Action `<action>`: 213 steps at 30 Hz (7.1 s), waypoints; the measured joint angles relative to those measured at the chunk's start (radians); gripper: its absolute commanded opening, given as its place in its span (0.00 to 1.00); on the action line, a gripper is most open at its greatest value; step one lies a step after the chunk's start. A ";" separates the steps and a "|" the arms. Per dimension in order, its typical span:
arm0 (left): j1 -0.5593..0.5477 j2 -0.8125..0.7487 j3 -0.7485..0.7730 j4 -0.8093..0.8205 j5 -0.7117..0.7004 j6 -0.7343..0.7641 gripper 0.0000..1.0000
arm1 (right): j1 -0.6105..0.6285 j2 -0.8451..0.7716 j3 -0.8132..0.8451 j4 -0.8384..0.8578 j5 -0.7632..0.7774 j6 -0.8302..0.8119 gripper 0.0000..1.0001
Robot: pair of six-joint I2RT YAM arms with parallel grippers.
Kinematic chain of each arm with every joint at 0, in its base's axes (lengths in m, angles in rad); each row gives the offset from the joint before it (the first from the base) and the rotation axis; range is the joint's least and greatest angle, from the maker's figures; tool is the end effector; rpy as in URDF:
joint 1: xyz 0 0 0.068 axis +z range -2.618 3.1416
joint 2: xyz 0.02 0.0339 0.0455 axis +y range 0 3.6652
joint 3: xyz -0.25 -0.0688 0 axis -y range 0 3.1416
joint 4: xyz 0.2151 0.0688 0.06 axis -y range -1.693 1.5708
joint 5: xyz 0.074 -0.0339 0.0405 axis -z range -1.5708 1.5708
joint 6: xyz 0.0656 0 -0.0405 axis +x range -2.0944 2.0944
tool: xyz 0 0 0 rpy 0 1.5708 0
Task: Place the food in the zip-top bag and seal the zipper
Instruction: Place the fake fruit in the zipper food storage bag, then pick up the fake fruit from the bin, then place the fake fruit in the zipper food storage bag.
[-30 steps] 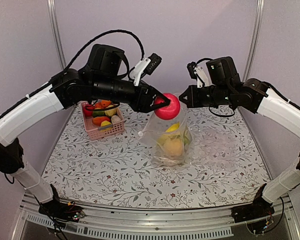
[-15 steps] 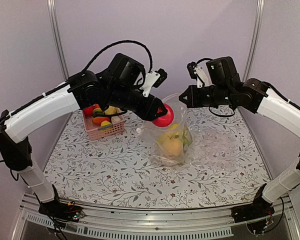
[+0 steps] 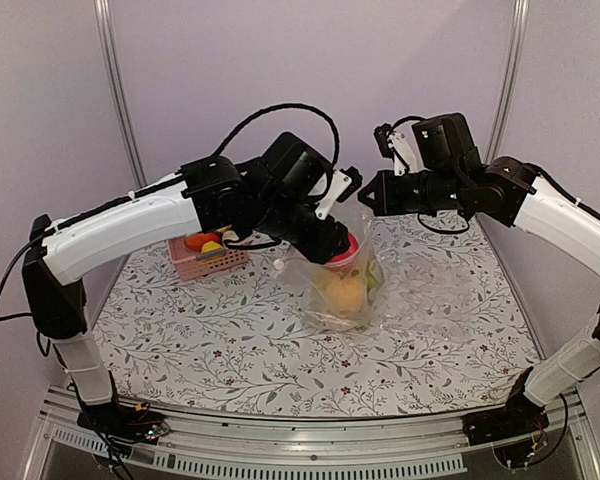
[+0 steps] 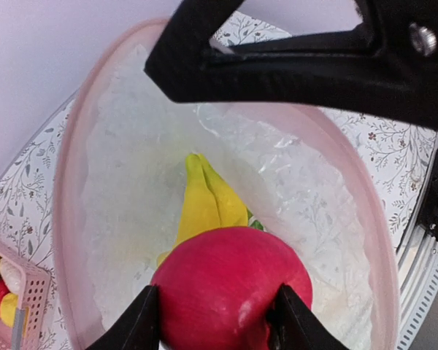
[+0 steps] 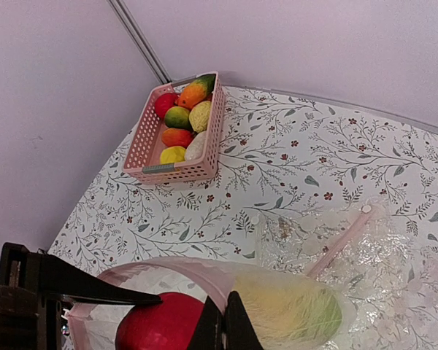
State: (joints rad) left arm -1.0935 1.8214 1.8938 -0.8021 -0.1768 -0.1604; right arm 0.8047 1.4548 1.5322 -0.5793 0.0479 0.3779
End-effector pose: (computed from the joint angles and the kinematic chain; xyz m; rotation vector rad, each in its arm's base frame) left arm 0.1919 -0.3460 0.3387 0.9638 2.1186 -0.4433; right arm 0.2263 0.2307 0.3711 -0.4240 2.1002 0.6643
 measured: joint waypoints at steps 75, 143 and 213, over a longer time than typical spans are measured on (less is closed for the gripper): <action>0.827 -0.042 -0.451 0.211 0.259 -0.166 0.61 | 0.000 0.000 0.000 -0.001 0.018 -0.009 0.00; 0.921 0.057 -0.406 0.194 0.224 -0.094 0.41 | 0.000 -0.012 -0.008 -0.004 0.033 -0.013 0.00; 0.044 0.020 -0.075 0.246 0.085 -0.029 0.40 | 0.002 0.027 0.030 0.001 -0.029 0.003 0.00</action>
State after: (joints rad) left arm -1.0492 1.8412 1.8191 -0.5564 -0.0917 -0.1894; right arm 0.8070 1.4818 1.5623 -0.5781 0.0185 0.3813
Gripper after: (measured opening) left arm 0.408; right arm 0.007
